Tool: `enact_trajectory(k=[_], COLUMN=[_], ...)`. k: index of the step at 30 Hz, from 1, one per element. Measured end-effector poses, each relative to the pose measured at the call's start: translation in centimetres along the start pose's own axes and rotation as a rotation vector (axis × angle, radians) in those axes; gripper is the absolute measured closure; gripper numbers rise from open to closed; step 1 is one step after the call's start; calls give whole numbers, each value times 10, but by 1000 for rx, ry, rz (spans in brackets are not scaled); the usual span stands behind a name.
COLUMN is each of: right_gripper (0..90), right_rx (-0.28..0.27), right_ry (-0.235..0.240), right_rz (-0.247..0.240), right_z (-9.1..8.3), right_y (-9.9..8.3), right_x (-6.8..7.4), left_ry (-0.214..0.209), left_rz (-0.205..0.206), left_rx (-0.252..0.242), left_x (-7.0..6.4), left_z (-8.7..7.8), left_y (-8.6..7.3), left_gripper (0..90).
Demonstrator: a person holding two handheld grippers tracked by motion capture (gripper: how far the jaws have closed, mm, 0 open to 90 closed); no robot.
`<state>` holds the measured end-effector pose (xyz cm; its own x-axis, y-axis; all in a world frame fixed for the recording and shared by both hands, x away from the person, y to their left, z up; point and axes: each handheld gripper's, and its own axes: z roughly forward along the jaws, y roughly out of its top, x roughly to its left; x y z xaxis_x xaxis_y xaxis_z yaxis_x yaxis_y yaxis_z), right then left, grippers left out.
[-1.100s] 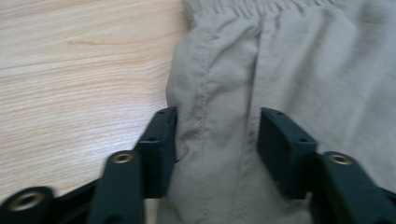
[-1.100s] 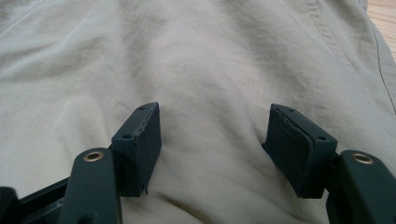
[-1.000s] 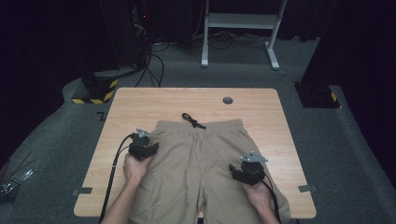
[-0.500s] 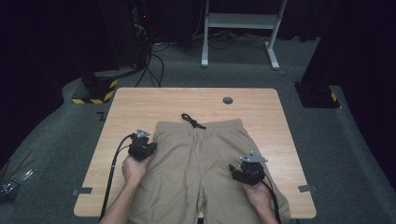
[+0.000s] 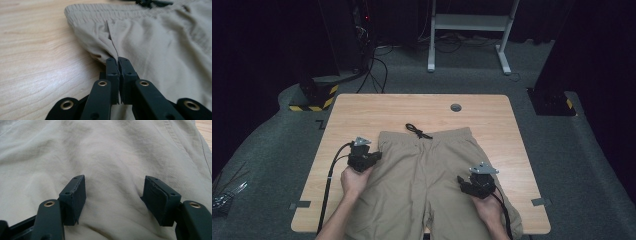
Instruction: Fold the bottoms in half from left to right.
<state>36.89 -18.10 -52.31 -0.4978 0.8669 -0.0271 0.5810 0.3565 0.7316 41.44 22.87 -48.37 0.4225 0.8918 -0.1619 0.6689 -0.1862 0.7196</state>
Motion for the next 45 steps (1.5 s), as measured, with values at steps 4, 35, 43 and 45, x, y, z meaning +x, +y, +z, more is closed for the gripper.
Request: enact_trajectory(k=[4, 35, 43, 45], right_gripper=[350, 350, 350, 350], right_rx=[-1, 0, 0, 1], right_ry=[0, -1, -1, 1], right_rz=[0, 1, 1, 1], right_z=[0, 0, 0, 0], right_y=[0, 0, 0, 0], right_x=[0, 0, 0, 0], left_ry=[-27, -202, -247, -257], left_rz=[-5, 49, 66, 72], left_rx=[-17, -100, -114, -117], left_x=[-4, -49, -62, -67], left_z=[-6, -24, -25, -25], left_y=[6, 47, 58, 61], left_gripper=[874, 875, 875, 875])
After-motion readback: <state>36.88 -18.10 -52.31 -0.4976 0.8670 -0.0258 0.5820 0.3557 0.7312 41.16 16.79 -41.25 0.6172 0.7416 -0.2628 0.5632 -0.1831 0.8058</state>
